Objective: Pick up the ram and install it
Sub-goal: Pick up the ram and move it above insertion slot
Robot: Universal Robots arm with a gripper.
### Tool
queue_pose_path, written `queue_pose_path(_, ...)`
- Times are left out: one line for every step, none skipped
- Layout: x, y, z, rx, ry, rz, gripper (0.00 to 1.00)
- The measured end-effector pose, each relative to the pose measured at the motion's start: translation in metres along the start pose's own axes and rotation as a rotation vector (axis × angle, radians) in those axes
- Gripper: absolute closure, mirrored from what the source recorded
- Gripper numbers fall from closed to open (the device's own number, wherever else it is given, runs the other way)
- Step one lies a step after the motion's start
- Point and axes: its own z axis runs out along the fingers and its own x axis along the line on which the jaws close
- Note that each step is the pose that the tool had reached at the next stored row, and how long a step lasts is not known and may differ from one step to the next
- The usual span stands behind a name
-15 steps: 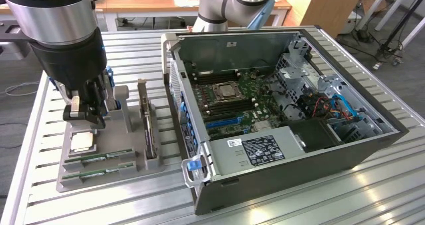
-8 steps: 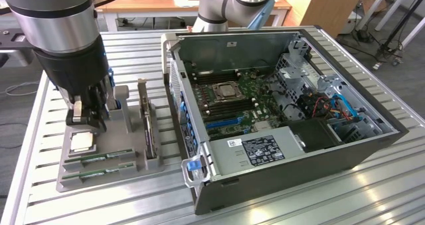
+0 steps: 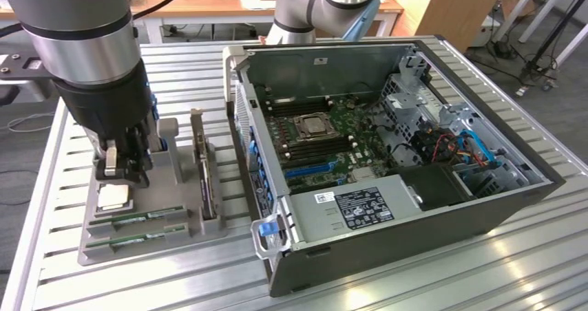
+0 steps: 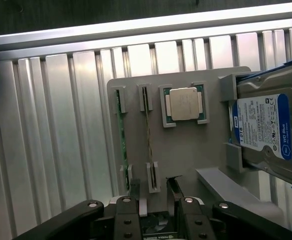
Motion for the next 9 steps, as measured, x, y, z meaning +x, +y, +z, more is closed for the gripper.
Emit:
queue_pose_path(0.0000, 0.0000, 0.0015, 0.0000, -0.0001, 0.000, 0.64)
queue_pose_path(0.0000, 0.0000, 0.0027, 0.0001, -0.0001, 0.000, 0.64)
queue_pose_path(0.0000, -0.0001, 0.0035, 0.0000, -0.0001, 0.000, 0.64)
queue_pose_path(0.0000, -0.0001, 0.0036, -0.0001, 0.0001, 0.000, 0.64)
queue_pose_path(0.0000, 0.0000, 0.0036, -0.0002, 0.0001, 0.000, 0.64)
queue_pose_path(0.0002, 0.0000, 0.0037, -0.0002, 0.0001, 0.000, 0.64)
queue_pose_path(0.0009, -0.0002, 0.0038, 0.0000, -0.0001, 0.000, 0.64)
queue_pose_path(0.0020, -0.0003, 0.0038, 0.0000, 0.0000, 0.000, 0.64)
queue_pose_path(0.0033, -0.0005, 0.0037, -0.0001, 0.0001, 0.000, 0.64)
